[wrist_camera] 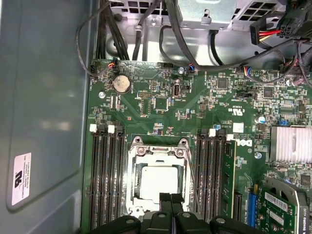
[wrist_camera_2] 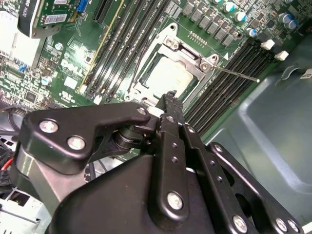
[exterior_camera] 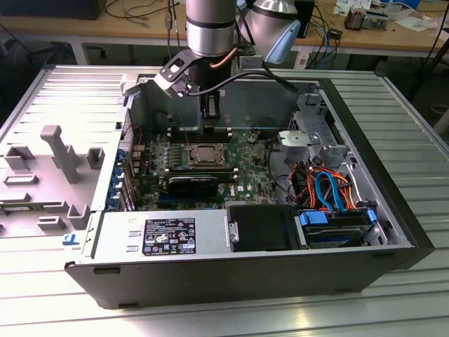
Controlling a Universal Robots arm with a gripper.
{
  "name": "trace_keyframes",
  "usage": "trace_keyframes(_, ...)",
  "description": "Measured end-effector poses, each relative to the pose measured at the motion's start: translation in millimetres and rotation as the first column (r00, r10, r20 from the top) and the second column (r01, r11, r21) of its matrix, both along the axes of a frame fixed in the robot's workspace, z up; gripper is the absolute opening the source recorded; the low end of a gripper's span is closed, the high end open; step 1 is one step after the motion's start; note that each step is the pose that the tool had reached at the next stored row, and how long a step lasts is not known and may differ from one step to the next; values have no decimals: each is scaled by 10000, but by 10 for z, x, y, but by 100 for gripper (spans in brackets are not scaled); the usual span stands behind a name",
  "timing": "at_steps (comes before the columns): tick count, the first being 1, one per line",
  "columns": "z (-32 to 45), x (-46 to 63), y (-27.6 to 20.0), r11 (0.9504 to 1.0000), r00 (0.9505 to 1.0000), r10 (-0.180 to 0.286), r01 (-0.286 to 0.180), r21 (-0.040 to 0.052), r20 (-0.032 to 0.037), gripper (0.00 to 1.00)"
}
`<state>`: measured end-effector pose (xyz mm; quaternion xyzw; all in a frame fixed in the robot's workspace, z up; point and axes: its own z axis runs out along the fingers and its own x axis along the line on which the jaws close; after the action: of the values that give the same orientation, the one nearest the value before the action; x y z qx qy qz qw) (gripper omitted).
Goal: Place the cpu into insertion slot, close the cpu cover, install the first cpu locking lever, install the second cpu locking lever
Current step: 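Install the first cpu locking lever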
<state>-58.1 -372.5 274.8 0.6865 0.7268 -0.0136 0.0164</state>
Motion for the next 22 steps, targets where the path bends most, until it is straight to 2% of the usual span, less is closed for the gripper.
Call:
trace_keyframes(3,0,-1,0,9972,9972,746,-746,0,0,11)
trace_keyframes(4,0,-1,0,9934,9934,1151,-1151,0,0,11)
trace_keyframes(6,0,-1,0,9863,9863,1651,-1651,0,0,11)
trace_keyframes(22,-1,-1,0,9839,9839,1788,-1788,0,1,11)
